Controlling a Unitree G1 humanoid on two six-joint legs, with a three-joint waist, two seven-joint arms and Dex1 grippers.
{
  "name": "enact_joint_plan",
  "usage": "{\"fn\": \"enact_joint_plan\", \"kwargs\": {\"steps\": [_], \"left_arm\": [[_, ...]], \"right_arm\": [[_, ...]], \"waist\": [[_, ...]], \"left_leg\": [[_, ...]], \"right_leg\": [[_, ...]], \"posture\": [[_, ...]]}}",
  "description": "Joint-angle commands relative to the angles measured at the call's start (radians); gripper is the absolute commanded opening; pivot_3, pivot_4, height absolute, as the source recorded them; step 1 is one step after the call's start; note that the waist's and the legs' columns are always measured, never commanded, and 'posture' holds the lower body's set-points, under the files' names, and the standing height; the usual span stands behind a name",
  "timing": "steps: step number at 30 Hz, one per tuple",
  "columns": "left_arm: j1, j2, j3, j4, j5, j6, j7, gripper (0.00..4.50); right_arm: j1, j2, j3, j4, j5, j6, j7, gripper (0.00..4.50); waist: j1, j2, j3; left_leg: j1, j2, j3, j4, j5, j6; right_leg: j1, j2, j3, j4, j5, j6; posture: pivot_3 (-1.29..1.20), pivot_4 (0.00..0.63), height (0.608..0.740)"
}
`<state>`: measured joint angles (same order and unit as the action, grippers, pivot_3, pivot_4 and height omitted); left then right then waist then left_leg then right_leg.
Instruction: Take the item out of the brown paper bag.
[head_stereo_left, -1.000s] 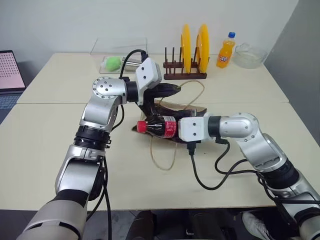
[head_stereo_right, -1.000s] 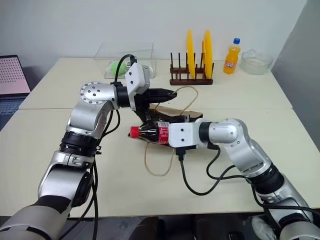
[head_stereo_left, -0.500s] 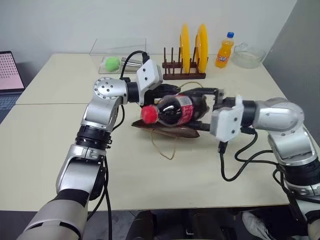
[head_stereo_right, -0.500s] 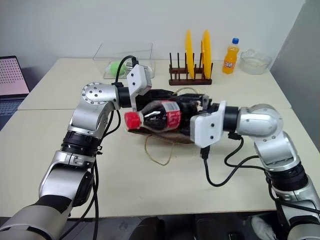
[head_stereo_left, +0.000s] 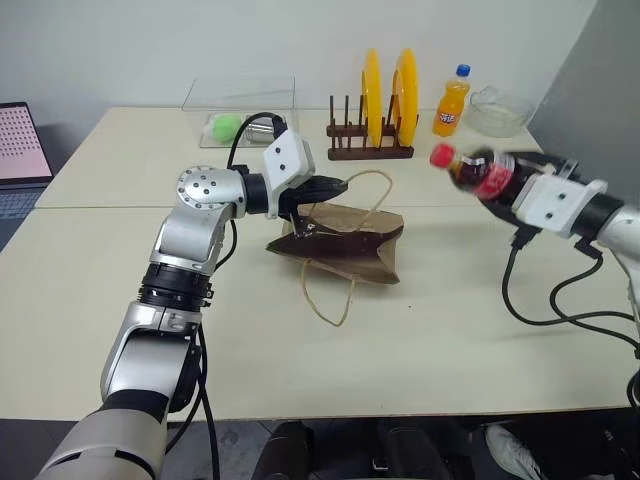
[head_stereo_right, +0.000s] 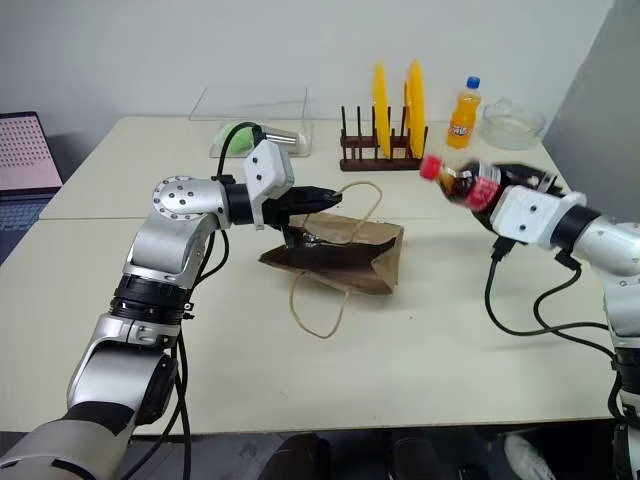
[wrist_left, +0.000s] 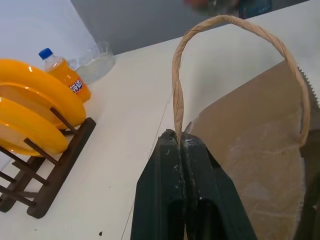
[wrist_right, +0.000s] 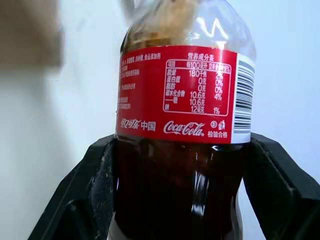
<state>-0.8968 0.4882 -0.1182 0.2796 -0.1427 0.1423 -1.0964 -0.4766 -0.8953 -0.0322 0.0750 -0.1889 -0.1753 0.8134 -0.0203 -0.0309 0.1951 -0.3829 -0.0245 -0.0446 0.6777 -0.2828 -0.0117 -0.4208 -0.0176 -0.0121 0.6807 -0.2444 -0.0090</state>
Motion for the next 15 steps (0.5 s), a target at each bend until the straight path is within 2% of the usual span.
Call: {"fn": "enact_joint_plan", "kwargs": {"steps": [1,5,9,14,15], "left_arm": [[0.002,-0.003,0.015,-0.071,-0.024,0.019,0.022,0.0],[0.011,-0.005,0.011,-0.094,-0.03,0.031,0.029,0.0],[0.006,-0.006,0.012,-0.096,-0.031,0.036,0.031,0.0],[0.003,-0.009,0.012,-0.094,-0.03,0.033,0.036,0.0],[0.004,-0.01,0.012,-0.094,-0.03,0.033,0.038,0.0]], "right_arm": [[-0.072,-0.002,0.094,0.116,-0.058,-0.061,0.03,3.14],[-0.153,0.033,0.191,0.286,-0.079,-0.087,0.075,3.14],[-0.196,0.053,0.234,0.367,-0.054,-0.098,0.15,3.14],[-0.24,0.043,0.279,0.46,-0.097,-0.125,0.163,3.14],[-0.245,0.042,0.284,0.472,-0.101,-0.134,0.162,3.86]], "waist": [[-0.004,0.0,0.0],[-0.009,0.0,0.0],[-0.006,0.0,0.0],[-0.005,0.0,0.0],[-0.005,0.0,0.0]], "left_leg": [[0.0,0.0,0.0,0.0,0.0,0.0],[0.0,0.0,0.001,0.0,0.0,0.0],[0.0,0.0,0.001,0.0,0.0,0.0],[0.0,0.0,0.002,0.0,0.0,0.0],[0.0,0.0,0.002,0.0,0.0,0.0]], "right_leg": [[0.0,0.0,0.0,0.0,0.0,0.0],[0.0,0.0,0.001,0.0,0.0,0.0],[0.0,0.0,0.0,0.0,0.0,0.0],[0.0,-0.001,0.001,0.0,0.0,0.0],[0.0,-0.001,0.001,0.0,0.0,0.0]], "posture": [[0.0,0.15,0.74],[0.0,0.15,0.74],[0.0,0.15,0.74],[0.0,0.15,0.74],[0.0,0.15,0.74]]}}
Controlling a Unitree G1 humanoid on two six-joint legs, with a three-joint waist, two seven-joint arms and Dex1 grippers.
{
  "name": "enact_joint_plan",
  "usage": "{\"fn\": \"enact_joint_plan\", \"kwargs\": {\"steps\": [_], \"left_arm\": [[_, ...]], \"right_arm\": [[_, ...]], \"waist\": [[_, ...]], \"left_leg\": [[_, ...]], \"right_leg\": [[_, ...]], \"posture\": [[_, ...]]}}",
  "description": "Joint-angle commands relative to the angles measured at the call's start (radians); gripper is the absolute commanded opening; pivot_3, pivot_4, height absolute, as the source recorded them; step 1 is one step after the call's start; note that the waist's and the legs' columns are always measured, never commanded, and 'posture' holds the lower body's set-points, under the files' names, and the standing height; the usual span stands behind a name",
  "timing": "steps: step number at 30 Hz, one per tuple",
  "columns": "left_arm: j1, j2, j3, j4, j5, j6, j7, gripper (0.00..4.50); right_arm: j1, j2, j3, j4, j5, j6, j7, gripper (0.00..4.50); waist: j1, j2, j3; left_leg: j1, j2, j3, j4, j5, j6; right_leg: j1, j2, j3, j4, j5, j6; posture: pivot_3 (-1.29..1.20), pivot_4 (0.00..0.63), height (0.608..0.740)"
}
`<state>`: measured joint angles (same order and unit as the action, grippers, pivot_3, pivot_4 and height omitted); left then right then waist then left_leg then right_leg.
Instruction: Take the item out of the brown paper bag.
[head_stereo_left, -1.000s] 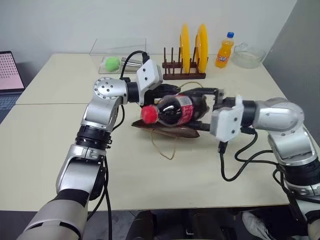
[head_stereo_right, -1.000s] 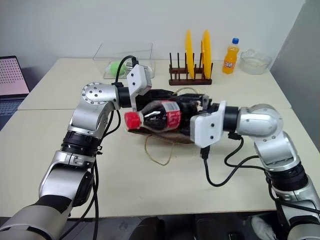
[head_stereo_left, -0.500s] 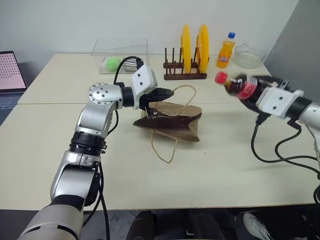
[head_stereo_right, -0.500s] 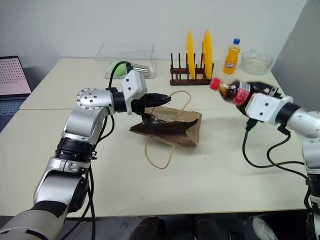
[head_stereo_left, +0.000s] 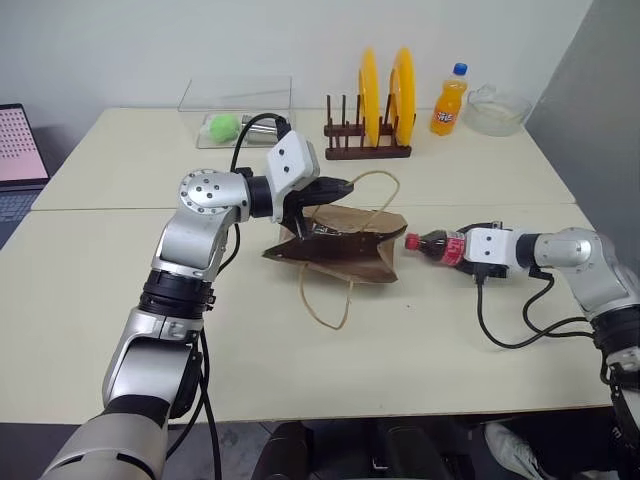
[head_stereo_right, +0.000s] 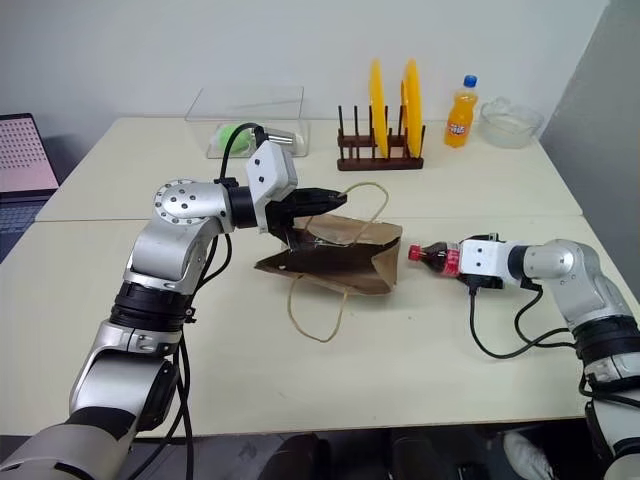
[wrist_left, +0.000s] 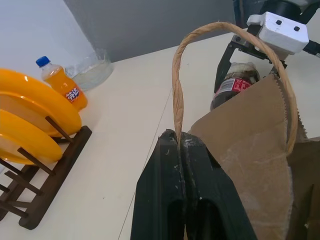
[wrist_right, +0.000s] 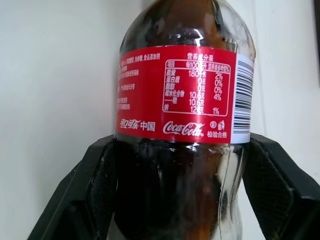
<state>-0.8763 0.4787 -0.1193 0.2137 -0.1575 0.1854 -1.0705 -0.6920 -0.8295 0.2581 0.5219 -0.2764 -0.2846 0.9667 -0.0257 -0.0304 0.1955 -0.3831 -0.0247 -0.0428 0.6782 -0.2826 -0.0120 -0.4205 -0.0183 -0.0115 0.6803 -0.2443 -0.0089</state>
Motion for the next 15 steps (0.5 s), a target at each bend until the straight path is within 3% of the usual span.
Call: {"fn": "enact_joint_plan", "kwargs": {"steps": [1,2,8,13,15], "left_arm": [[-0.015,-0.001,0.013,-0.03,-0.015,-0.01,0.012,0.0],[-0.014,-0.002,0.013,-0.03,-0.015,-0.011,0.013,0.0],[-0.016,0.0,0.012,-0.025,-0.016,-0.013,0.013,0.0],[-0.032,-0.009,0.003,0.01,0.006,0.006,0.042,0.0],[-0.048,-0.029,-0.001,0.035,0.013,0.018,0.069,0.0]], "right_arm": [[-0.033,-0.025,-0.004,0.033,-0.016,-0.028,0.009,4.09],[-0.034,-0.026,-0.003,0.036,-0.017,-0.029,0.013,4.48],[0.017,-0.066,-0.048,-0.085,0.033,0.004,0.052,4.48],[0.249,-0.219,-0.272,-0.527,0.233,0.198,0.136,4.48],[0.379,-0.194,-0.411,-0.786,0.373,0.389,0.104,4.48]], "waist": [[0.0,0.0,0.0],[0.0,0.0,0.0],[0.002,0.0,0.0],[0.016,0.001,0.0],[0.023,0.0,0.0]], "left_leg": [[0.0,0.0,0.0,0.0,0.0,0.0],[0.0,0.0,0.0,0.0,0.0,0.0],[0.0,0.0,0.0,0.0,0.0,0.0],[-0.001,0.0,-0.001,0.0,0.0,0.0],[-0.001,0.0,-0.002,0.0,0.0,0.0]], "right_leg": [[0.0,0.0,0.0,0.0,0.0,0.0],[0.0,0.0,0.0,0.0,0.0,0.0],[0.0,0.0,0.0,0.0,0.0,0.0],[0.0,0.0,-0.001,0.0,0.0,0.0],[0.0,0.0,-0.002,0.0,0.0,0.0]], "posture": [[0.0,0.15,0.74],[0.0,0.15,0.74],[0.0,0.15,0.74],[0.0,0.15,0.74],[0.0,0.15,0.74]]}}
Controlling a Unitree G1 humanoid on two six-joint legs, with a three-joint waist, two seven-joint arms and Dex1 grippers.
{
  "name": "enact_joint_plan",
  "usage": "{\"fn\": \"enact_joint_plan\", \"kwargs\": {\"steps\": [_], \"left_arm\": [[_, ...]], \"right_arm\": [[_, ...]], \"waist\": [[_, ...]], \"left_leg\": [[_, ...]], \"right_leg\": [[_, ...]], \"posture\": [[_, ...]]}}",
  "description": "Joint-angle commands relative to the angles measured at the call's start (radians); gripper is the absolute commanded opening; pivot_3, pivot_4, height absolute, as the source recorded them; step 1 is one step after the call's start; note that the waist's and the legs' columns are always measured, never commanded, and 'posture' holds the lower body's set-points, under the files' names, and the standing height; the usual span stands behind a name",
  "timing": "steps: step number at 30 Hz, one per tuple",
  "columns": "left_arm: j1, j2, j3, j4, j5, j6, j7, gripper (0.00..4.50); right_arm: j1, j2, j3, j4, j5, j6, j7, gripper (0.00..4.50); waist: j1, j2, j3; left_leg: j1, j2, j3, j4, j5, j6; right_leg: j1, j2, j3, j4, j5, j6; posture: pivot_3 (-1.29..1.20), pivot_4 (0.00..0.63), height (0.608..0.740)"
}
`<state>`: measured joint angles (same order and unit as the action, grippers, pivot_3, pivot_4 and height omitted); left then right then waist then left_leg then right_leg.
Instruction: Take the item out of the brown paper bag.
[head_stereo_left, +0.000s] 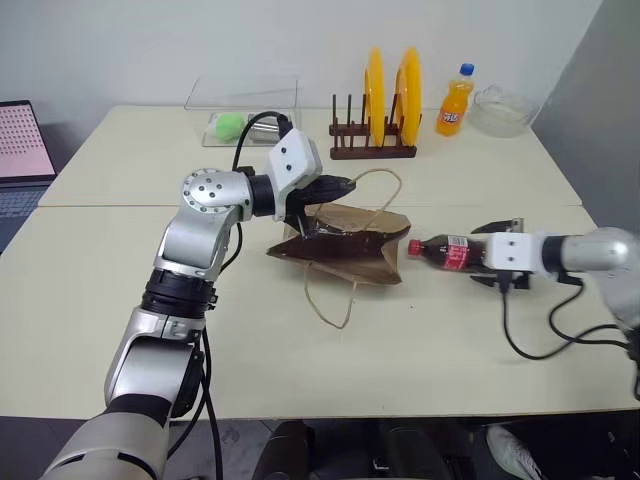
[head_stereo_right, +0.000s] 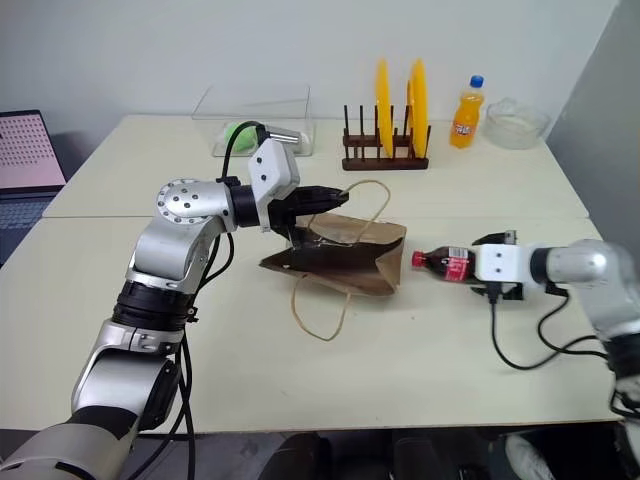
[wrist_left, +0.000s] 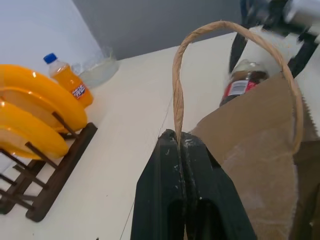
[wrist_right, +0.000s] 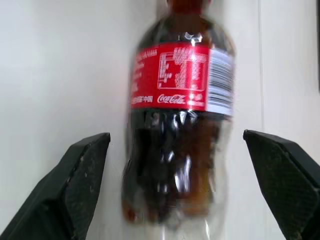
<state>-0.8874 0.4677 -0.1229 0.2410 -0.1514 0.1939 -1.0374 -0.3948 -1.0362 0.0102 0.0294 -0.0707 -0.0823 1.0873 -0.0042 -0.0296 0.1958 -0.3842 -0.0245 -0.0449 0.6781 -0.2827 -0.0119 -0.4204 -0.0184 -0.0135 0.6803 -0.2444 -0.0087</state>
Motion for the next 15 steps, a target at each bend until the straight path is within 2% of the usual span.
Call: {"fn": "enact_joint_plan", "kwargs": {"steps": [1,4,5,9,12,15], "left_arm": [[-0.043,-0.024,0.002,0.018,0.009,0.012,0.044,0.0],[-0.084,-0.053,0.006,0.087,0.022,0.018,0.085,0.0],[-0.108,-0.066,0.006,0.125,0.028,0.012,0.098,0.0],[-0.187,-0.1,-0.003,0.259,0.051,-0.03,0.124,0.0],[-0.237,-0.114,-0.005,0.353,0.075,-0.064,0.135,0.56],[-0.271,-0.109,-0.007,0.414,0.092,-0.106,0.124,1.51]], "right_arm": [[0.124,0.024,-0.205,-0.38,0.21,0.255,-0.033,4.48],[0.235,0.142,-0.295,-0.639,0.345,0.463,-0.165,4.48],[0.274,0.213,-0.296,-0.729,0.37,0.515,-0.242,4.48],[0.342,0.424,-0.205,-0.914,0.343,0.621,-0.486,4.48],[0.364,0.489,-0.121,-0.95,0.284,0.648,-0.576,4.5],[0.367,0.516,-0.078,-0.947,0.249,0.645,-0.628,4.5]], "waist": [[0.002,-0.001,0.0],[0.004,-0.001,-0.001],[0.003,-0.001,-0.001],[0.004,-0.001,-0.001],[0.003,-0.001,-0.001],[0.002,-0.001,-0.001]], "left_leg": [[0.001,0.0,-0.001,0.0,0.0,0.0],[0.002,0.0,-0.003,0.001,0.0,0.0],[0.002,0.0,-0.003,0.001,0.0,0.0],[0.002,0.0,-0.003,0.001,0.0,0.0],[0.001,0.0,-0.002,0.001,0.0,-0.001],[0.001,-0.001,-0.001,0.001,0.0,-0.001]], "right_leg": [[0.001,0.0,0.0,0.0,0.0,0.0],[0.002,0.0,-0.001,0.0,-0.003,0.005],[0.003,0.0,-0.002,0.0,-0.003,0.005],[0.003,0.0,-0.001,0.0,-0.003,0.005],[0.001,0.0,-0.001,0.0,-0.003,0.006],[0.001,0.0,0.0,0.0,-0.003,0.006]], "posture": [[0.0,0.15,0.74],[0.0,0.15,0.74],[0.0,0.15,0.74],[0.0,0.15,0.74],[0.0,0.15,0.74],[0.0,0.15,0.74]]}}
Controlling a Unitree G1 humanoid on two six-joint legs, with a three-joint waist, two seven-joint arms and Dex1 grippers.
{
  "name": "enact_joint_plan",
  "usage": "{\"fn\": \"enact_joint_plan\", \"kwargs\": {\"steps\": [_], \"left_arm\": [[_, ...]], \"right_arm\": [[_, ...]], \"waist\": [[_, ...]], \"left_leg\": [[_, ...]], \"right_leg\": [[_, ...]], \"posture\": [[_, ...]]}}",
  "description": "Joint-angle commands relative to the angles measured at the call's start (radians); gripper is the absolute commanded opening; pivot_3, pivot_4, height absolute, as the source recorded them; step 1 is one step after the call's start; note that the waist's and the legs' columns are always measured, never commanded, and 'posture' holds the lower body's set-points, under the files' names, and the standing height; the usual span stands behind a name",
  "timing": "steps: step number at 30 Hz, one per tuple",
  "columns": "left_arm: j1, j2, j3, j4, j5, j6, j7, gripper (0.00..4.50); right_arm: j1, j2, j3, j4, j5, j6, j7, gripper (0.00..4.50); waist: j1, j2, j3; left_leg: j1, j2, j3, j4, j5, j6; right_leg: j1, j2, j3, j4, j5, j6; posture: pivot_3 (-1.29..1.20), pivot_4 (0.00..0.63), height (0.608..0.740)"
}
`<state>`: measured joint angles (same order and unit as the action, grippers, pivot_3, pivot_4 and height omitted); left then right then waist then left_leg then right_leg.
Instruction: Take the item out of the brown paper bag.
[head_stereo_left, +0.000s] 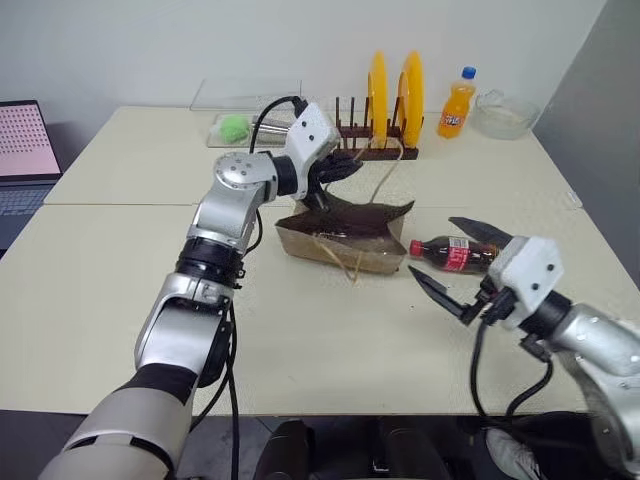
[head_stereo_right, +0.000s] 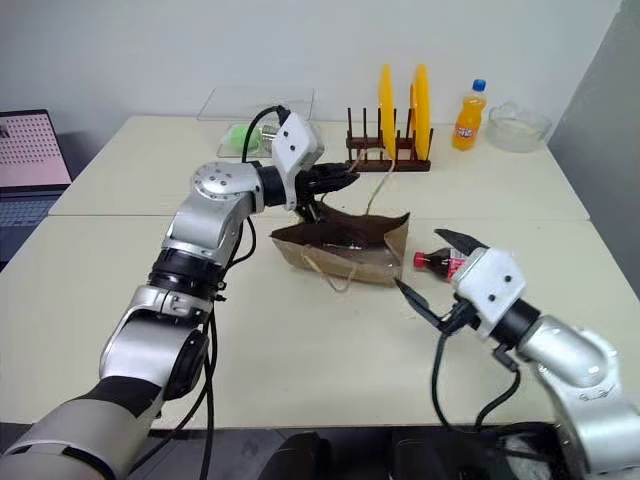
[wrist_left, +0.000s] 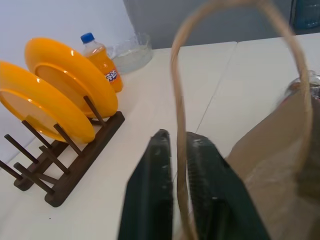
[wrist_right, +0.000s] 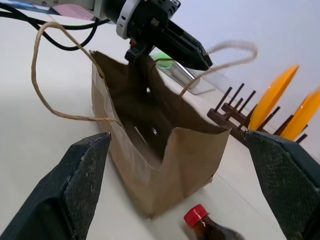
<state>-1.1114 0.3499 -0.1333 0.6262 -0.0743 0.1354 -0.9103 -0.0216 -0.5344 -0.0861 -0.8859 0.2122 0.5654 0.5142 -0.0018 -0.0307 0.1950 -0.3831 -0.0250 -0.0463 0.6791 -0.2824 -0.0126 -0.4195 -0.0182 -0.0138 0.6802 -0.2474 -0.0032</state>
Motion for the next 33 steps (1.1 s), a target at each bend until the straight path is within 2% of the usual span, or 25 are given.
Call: {"fn": "enact_joint_plan", "kwargs": {"steps": [1,6,9,12,14,18,23,28,33], "left_arm": [[-0.054,0.012,0.006,0.042,0.017,-0.055,-0.007,1.78],[-0.051,0.058,0.03,0.023,0.008,-0.047,-0.036,3.37],[-0.005,0.119,0.059,-0.075,-0.021,-0.035,-0.071,4.27],[0.065,0.178,0.106,-0.216,-0.076,0.044,-0.088,4.27],[0.154,0.209,0.186,-0.372,-0.125,0.155,-0.014,4.27],[0.321,0.173,0.3,-0.651,-0.179,0.385,0.2,4.27],[0.575,0.116,0.345,-0.905,-0.184,0.508,0.368,4.27],[0.828,0.083,0.352,-1.049,-0.16,0.454,0.437,4.27],[1.018,0.068,0.325,-1.12,-0.115,0.303,0.47,4.27]], "right_arm": [[-0.008,0.021,0.028,-0.029,-0.041,-0.006,-0.068,4.5],[-0.021,0.048,0.066,-0.006,-0.06,-0.025,-0.099,4.5],[-0.026,0.056,0.081,0.015,-0.065,-0.047,-0.101,4.5],[-0.027,0.062,0.088,0.035,-0.071,-0.077,-0.101,4.5],[-0.034,0.078,0.08,0.06,-0.095,-0.132,-0.121,4.5],[-0.028,0.101,0.058,0.1,-0.115,-0.21,-0.143,4.5],[0.009,0.135,0.062,0.141,-0.14,-0.276,-0.169,4.5],[0.124,0.164,0.09,0.138,-0.171,-0.355,-0.184,4.5],[0.262,0.219,0.089,0.13,-0.174,-0.395,-0.227,4.5]], "waist": [[0.0,0.0,0.0],[-0.004,0.0,0.0],[-0.007,0.0,0.0],[-0.008,0.0,0.0],[-0.011,0.0,0.0],[-0.007,0.0,0.0],[0.0,0.0,0.0],[0.001,0.0,-0.001],[0.003,0.0,-0.001]], "left_leg": [[0.0,0.0,0.0,0.0,0.0,0.0],[0.0,0.0,0.0,-0.001,0.0,0.0],[0.0,0.0,0.0,-0.001,0.0,0.0],[0.0,0.0,-0.001,-0.001,0.0,0.0],[0.0,0.0,-0.001,-0.001,0.0,0.0],[0.0,0.001,-0.001,-0.001,0.0,0.0],[0.001,0.0,-0.001,-0.001,0.0,0.0],[0.001,0.0,-0.001,-0.001,0.0,0.0],[0.002,0.001,-0.001,-0.002,0.0,0.0]], "right_leg": [[0.0,0.0,0.0,0.0,0.0,0.0],[-0.001,0.0,0.0,0.0,0.0,0.0],[-0.001,0.0,0.0,0.0,0.0,0.0],[-0.001,0.0,0.0,0.0,0.0,0.0],[-0.001,0.0,0.0,0.0,0.0,0.0],[0.0,0.0,0.0,0.0,0.0,0.0],[0.001,0.0,0.0,0.0,0.001,-0.001],[0.0,0.0,0.0,0.0,0.001,-0.002],[0.001,0.0,0.001,0.0,0.0,-0.001]], "posture": [[0.0,0.15,0.74],[0.0,0.15,0.74],[0.0,0.15,0.74],[0.0,0.15,0.74],[0.0,0.15,0.74],[0.0,0.15,0.74],[0.0,0.15,0.74],[0.0,0.15,0.74],[0.0,0.15,0.74]]}}
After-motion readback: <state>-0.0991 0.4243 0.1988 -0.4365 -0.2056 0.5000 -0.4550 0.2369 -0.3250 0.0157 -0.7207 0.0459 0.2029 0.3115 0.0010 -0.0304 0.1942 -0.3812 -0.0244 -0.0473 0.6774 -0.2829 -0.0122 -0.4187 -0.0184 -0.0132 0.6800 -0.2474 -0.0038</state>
